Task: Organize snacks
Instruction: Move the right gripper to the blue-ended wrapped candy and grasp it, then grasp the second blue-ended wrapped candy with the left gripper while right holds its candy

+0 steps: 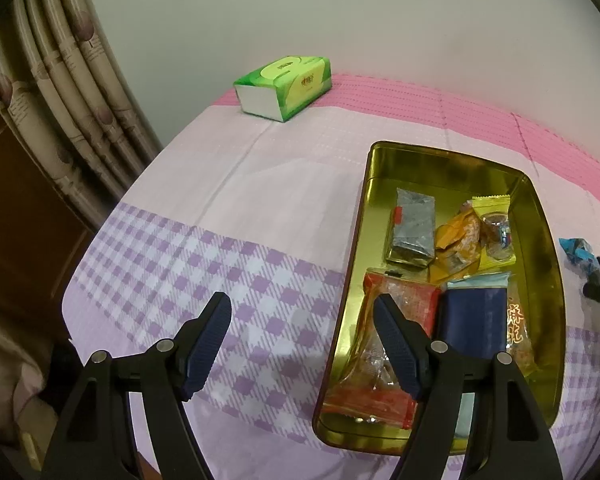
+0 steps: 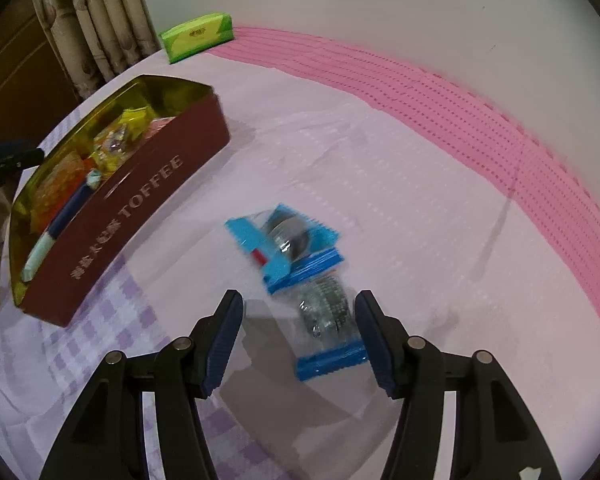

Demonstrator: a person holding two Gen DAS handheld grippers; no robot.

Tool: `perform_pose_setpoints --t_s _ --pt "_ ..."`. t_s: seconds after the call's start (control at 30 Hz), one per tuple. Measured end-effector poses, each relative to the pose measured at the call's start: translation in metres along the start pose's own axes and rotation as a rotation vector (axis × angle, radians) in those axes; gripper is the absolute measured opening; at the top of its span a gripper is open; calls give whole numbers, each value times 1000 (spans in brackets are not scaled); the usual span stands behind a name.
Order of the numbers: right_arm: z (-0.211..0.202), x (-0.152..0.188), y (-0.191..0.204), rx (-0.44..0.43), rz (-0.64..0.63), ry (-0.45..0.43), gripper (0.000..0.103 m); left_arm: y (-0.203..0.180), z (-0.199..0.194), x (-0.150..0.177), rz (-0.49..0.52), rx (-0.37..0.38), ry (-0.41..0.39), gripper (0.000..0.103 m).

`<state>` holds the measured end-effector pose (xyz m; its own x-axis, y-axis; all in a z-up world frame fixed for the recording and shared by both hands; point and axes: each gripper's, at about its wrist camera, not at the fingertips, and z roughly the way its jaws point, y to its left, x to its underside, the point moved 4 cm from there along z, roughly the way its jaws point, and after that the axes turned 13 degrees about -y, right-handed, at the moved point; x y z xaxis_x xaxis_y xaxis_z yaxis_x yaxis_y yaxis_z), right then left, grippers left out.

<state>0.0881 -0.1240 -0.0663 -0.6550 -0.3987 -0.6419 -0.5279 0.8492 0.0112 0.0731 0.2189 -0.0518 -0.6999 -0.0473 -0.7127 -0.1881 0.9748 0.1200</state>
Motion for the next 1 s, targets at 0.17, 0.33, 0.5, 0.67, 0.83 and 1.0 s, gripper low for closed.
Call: perform_pose_setpoints --t_s 0.17,0.33,0.5,0.67,0.83,1.0 --pt "-5 7 6 -2 69 -26 49 -1 0 0 0 4 -4 74" --pt "-5 8 4 40 152 -71 35 -4 -5 -1 6 12 -26 74" --pt "-5 10 6 103 145 -93 24 -10 -9 -2 23 24 -39 74" --pt "-12 16 4 154 175 -124 23 -21 -14 -2 44 38 -45 74" --pt "-25 27 -20 265 231 -145 22 -41 -25 -6 85 72 -71 74" --pt "-40 40 -52 402 266 -152 22 -68 -36 -15 125 129 -87 74"
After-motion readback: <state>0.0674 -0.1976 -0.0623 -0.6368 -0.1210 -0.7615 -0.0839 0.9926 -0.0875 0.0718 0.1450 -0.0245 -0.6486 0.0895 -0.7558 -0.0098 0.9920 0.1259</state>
